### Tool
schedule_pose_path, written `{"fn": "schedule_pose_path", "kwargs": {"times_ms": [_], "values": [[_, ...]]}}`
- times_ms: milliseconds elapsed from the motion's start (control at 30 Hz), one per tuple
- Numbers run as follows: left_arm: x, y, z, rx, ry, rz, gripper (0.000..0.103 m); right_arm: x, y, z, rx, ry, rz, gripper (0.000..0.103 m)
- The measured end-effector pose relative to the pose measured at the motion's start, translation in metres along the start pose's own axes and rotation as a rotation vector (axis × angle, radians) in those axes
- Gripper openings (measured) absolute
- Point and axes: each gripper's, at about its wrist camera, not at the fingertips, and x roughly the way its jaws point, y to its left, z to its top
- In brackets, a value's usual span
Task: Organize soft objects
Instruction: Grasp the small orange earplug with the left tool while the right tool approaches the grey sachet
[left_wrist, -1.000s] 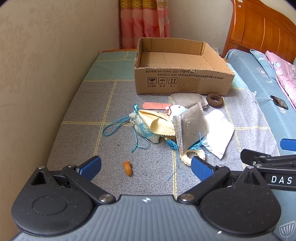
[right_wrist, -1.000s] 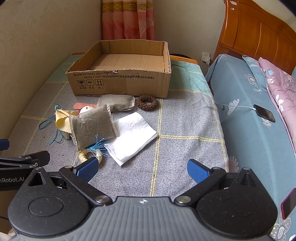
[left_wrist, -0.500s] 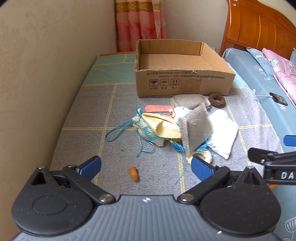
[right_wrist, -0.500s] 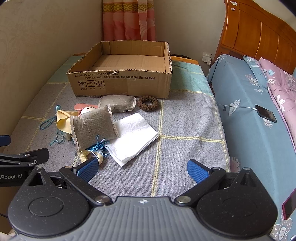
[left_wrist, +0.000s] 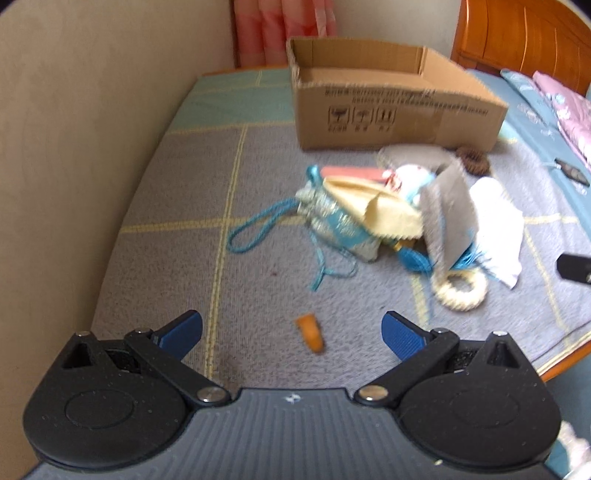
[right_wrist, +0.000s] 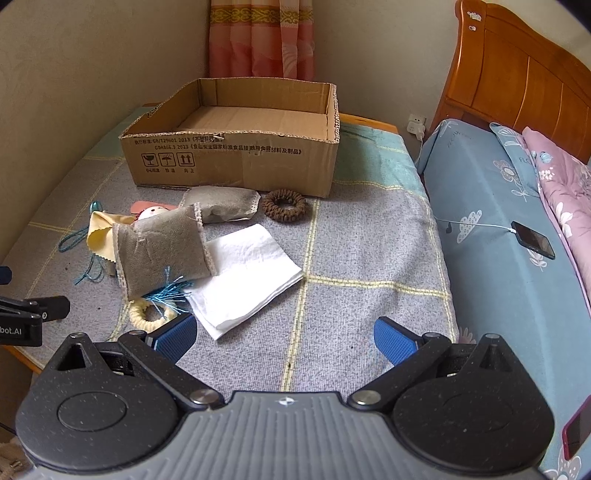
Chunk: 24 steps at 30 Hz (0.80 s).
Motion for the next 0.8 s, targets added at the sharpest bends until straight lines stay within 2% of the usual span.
{"fn": "schedule_pose_path", "kwargs": {"times_ms": [167, 433, 800], "values": [[0.003, 0.012, -0.008, -0.014, 0.021, -0.004, 0.102, 0.010, -0.005, 0.001, 0.017, 0.007, 0.017, 0.103], [0.008, 0.034, -0.012, -0.014, 0.055, 0.091, 0.102, 0.018, 0.002, 0.008, 0.006, -0.017, 0.064, 0.103], [0.020, 0.016, -0.004, 0.033, 0.048, 0.031, 0.102, 0.017, 0.001, 0.006, 0.006, -0.038, 0.070, 0.103]]}}
